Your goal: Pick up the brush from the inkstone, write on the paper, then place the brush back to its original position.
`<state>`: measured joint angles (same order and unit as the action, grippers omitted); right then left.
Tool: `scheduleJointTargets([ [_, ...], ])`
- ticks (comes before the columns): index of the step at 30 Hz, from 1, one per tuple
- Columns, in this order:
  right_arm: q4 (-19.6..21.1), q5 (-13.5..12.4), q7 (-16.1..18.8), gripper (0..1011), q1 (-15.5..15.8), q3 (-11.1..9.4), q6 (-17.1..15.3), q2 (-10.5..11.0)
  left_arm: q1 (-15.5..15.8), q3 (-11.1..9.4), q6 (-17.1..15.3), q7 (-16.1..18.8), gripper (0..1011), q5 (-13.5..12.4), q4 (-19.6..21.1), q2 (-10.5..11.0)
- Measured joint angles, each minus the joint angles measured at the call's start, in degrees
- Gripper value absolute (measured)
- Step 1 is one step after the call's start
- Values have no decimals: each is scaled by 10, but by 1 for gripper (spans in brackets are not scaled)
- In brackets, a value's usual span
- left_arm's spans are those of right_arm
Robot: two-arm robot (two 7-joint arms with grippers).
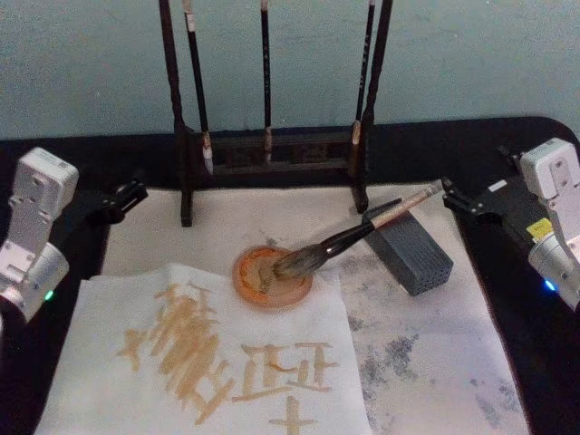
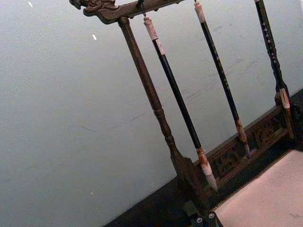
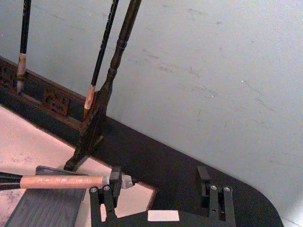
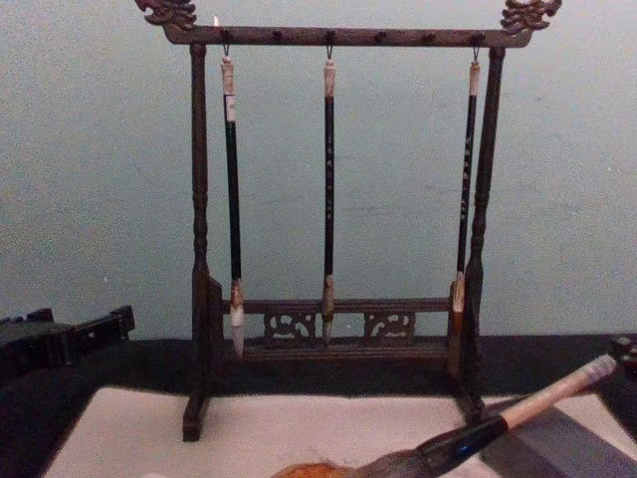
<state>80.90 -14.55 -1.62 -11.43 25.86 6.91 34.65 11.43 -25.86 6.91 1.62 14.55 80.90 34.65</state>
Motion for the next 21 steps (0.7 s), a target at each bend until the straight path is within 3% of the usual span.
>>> scheduleJointTargets([
  [21, 0, 0, 0, 1008, 0, 0, 0, 0, 0, 0, 0, 0, 1002, 0, 0, 0],
])
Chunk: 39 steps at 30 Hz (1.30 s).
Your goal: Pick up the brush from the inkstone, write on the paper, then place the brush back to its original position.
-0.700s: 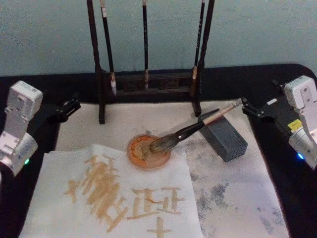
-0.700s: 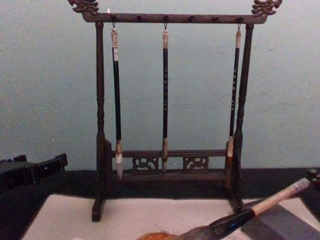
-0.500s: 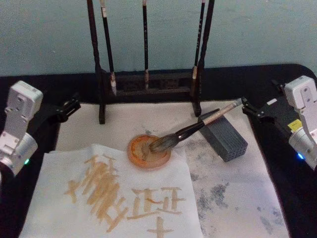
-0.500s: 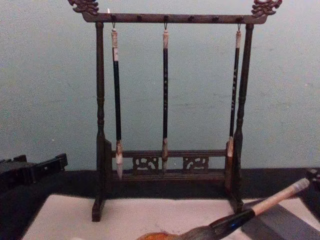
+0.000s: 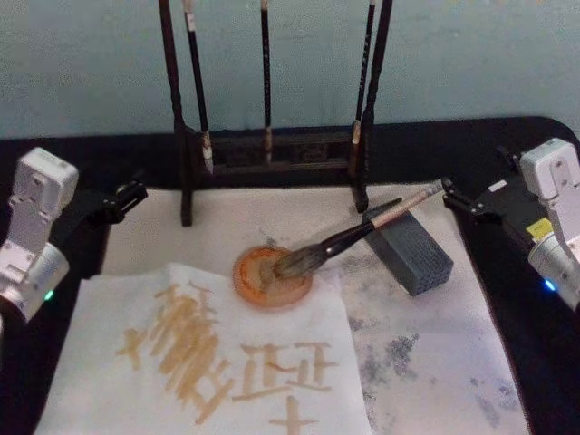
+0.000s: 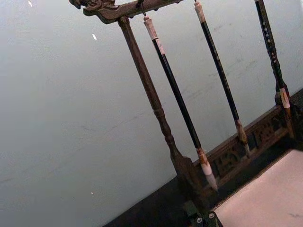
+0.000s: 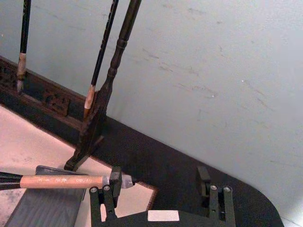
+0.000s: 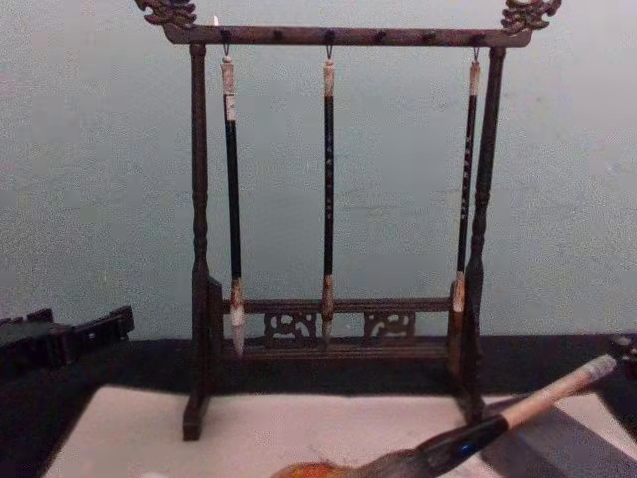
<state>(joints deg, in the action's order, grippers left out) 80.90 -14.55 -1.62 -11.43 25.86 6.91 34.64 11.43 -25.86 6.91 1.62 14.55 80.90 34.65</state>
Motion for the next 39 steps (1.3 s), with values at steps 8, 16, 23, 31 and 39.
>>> scheduleJointTargets([
  [8, 0, 0, 0, 1008, 0, 0, 0, 0, 0, 0, 0, 0, 1002, 0, 0, 0],
  [16, 0, 0, 0, 1008, 0, 0, 0, 0, 0, 0, 0, 0, 1002, 0, 0, 0],
  [23, 0, 0, 0, 1008, 0, 0, 0, 0, 0, 0, 0, 0, 1002, 0, 0, 0],
  [31, 11, -11, 4, 1008, 8, -11, 0, -2, 0, 0, 0, 0, 1002, 0, 0, 0],
  [39, 71, -99, 35, 1008, 56, -65, 2, -9, 0, 0, 0, 0, 1002, 0, 0, 0],
])
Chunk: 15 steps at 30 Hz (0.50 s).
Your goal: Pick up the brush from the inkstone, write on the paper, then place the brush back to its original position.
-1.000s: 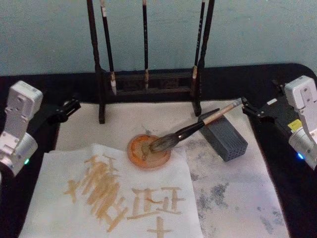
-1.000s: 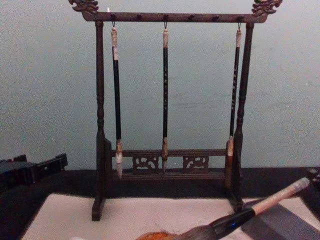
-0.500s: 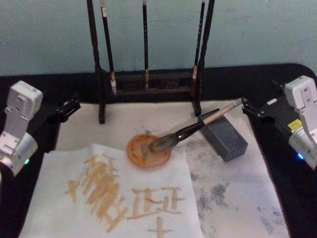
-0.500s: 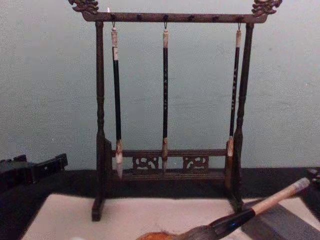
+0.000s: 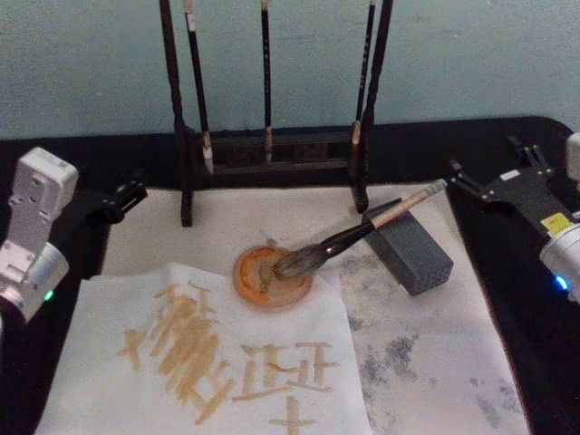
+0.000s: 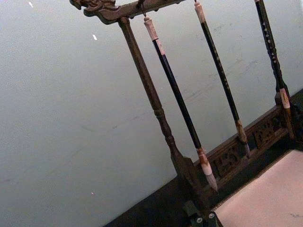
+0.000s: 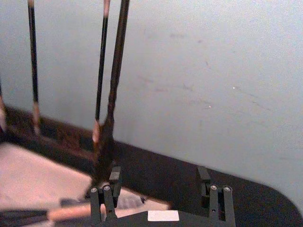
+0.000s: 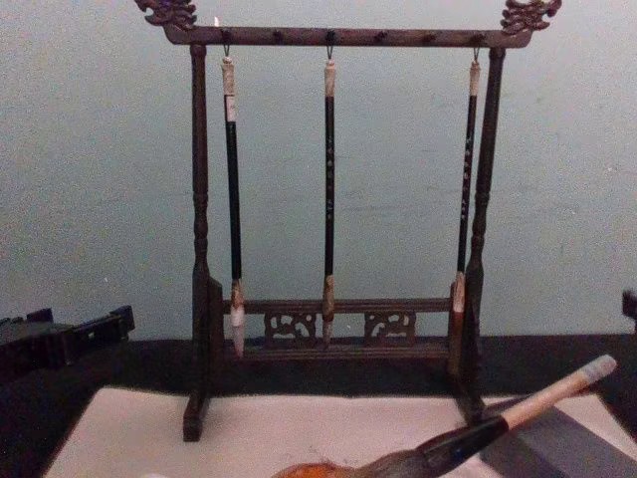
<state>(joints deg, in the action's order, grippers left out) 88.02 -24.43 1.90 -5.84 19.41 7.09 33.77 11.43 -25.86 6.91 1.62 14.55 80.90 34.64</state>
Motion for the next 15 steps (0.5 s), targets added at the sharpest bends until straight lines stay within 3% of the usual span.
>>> scheduleJointTargets([
  [4, 19, -59, 21, 1008, 21, -25, -4, -11, 0, 0, 0, 0, 1002, 0, 0, 0],
  [5, 26, -98, 32, 1008, 34, -42, -10, -21, 0, 0, 0, 0, 1000, 0, 0, 0],
  [6, 29, -117, 38, 1008, 40, -49, -14, -27, 0, 0, 0, 0, 1002, 0, 0, 0],
  [7, 33, -161, 50, 1008, 53, -65, -23, -40, 0, 0, 0, 0, 1000, 0, 0, 0],
  [10, 37, -227, 67, 1008, 69, -89, -39, -62, 0, 0, 0, 0, 1002, 0, 0, 0],
  [11, 37, -266, 77, 1008, 79, -104, -50, -77, 0, 0, 0, 0, 1002, 0, 0, 0],
  [12, 37, -289, 83, 1008, 83, -113, -57, -86, 0, 0, 0, 0, 1002, 0, 0, 0],
  [13, 35, -335, 93, 1008, 92, -128, -72, -104, 0, 0, 0, 0, 1002, 0, 0, 0],
  [14, 35, -335, 93, 1008, 92, -128, -72, -104, 0, 0, 0, 0, 1002, 0, 0, 0],
  [15, 33, -377, 98, 1008, 98, -139, -86, -118, 0, 0, 0, 0, 1002, 0, 0, 0],
])
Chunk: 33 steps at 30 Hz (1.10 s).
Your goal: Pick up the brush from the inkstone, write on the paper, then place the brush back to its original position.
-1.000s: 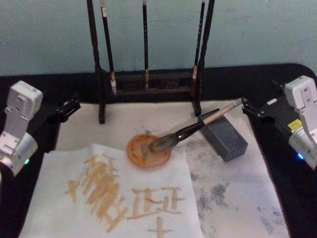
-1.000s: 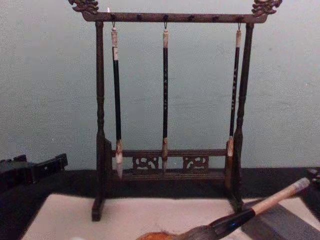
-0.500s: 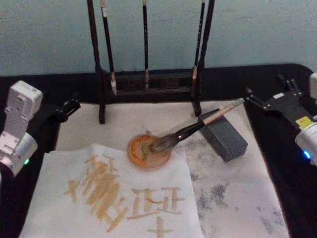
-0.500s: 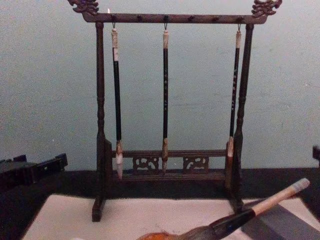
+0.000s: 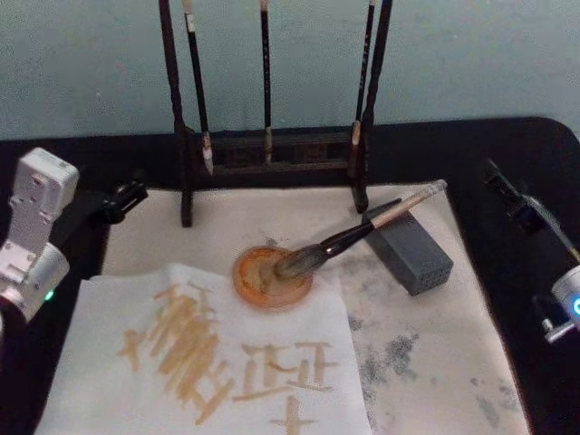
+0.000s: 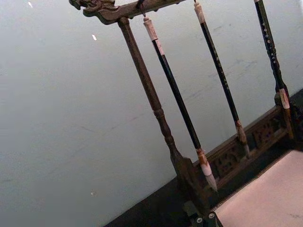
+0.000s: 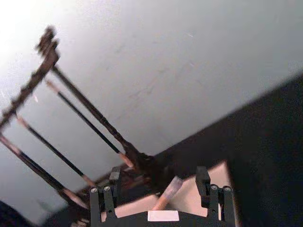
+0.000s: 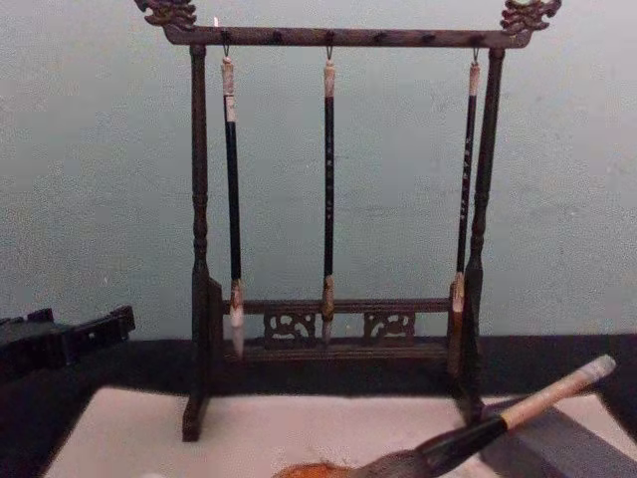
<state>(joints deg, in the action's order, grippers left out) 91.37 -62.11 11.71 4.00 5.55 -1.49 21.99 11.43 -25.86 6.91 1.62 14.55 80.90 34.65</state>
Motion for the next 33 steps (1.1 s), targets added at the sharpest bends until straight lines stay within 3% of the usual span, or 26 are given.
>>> scheduleJointTargets([
  [2, -4, -47, 4, 1006, 5, -10, -18, -15, 0, 0, 0, 0, 1002, 0, 0, 0],
  [7, -23, -111, 4, 1008, -1, -12, -53, -28, 0, 0, 0, 0, 1002, 0, 0, 0],
  [20, -100, -151, -1, 1008, -79, 36, -109, -24, 0, 0, 0, 0, 1002, 0, 0, 0],
  [33, -166, -166, 10, 1008, -132, 63, -106, -32, 0, 0, 0, 0, 1002, 0, 0, 0],
])
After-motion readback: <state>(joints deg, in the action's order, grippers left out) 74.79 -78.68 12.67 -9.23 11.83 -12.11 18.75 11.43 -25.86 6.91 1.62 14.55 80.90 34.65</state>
